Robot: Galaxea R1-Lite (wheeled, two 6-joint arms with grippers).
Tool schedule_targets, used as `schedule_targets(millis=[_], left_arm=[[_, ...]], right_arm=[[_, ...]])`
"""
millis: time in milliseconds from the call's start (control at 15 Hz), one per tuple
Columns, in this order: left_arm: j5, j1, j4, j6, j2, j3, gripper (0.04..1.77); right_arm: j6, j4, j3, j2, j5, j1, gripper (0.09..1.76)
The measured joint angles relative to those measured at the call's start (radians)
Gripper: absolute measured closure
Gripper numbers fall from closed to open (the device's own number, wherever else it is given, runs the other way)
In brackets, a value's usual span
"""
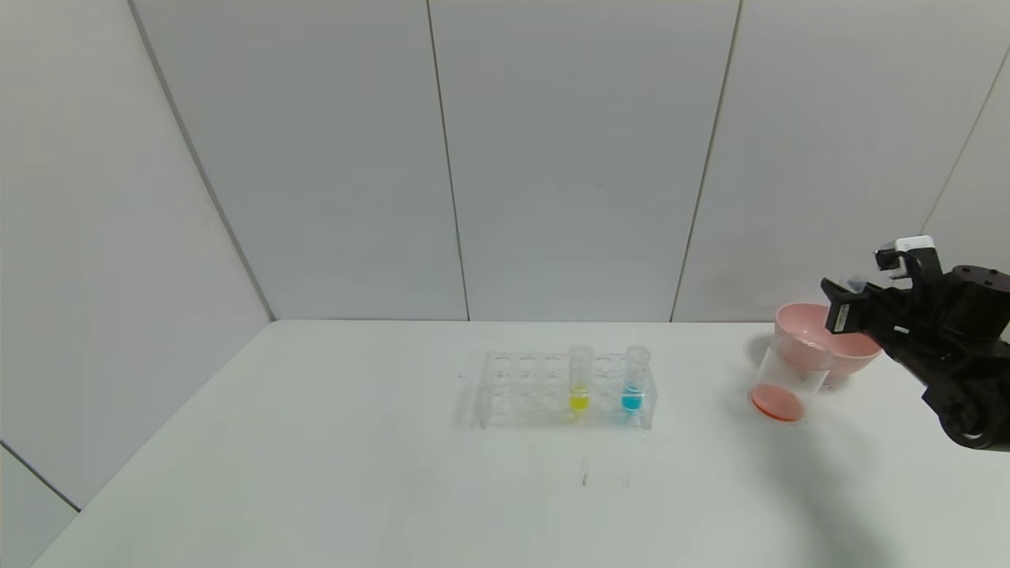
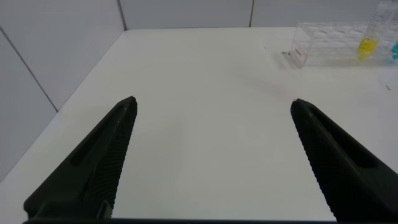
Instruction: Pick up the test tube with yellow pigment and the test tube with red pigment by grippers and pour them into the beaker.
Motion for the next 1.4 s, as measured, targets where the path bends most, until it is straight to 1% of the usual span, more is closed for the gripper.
schedule_targets(millis=[200,333,467,533,733,933,1133,1400], left_arm=[[0.000,0.000,0.000,0.000,0.000,0.000,0.05],[0.000,0.000,0.000,0.000,0.000,0.000,0.05],[0.000,0.000,0.000,0.000,0.000,0.000,0.05],[0.000,0.000,0.000,0.000,0.000,0.000,0.05],[0.000,0.000,0.000,0.000,0.000,0.000,0.05],[0.000,0.000,0.000,0.000,0.000,0.000,0.05],[0.000,0.000,0.000,0.000,0.000,0.000,0.05],[0.000,0.000,0.000,0.000,0.000,0.000,0.05]], right_arm=[[0.005,-0.011,0.010,0.049,-0.005,-0.004,1.29],[0.003,-0.026,-0.001,0.081,-0.037,-0.007,1.29],[0.000,-0.036,-0.013,0.105,-0.046,-0.008,1.29],[-0.001,-0.033,-0.015,0.114,-0.047,-0.008,1.22],[0.001,-0.030,-0.028,0.131,-0.048,-0.011,0.87],[0.004,-0.031,-0.062,0.132,-0.049,-0.019,0.63],[0.003,-0.031,-0.111,0.124,-0.045,-0.011,0.48],[0.002,-0.028,-0.122,0.101,-0.043,-0.004,0.34]])
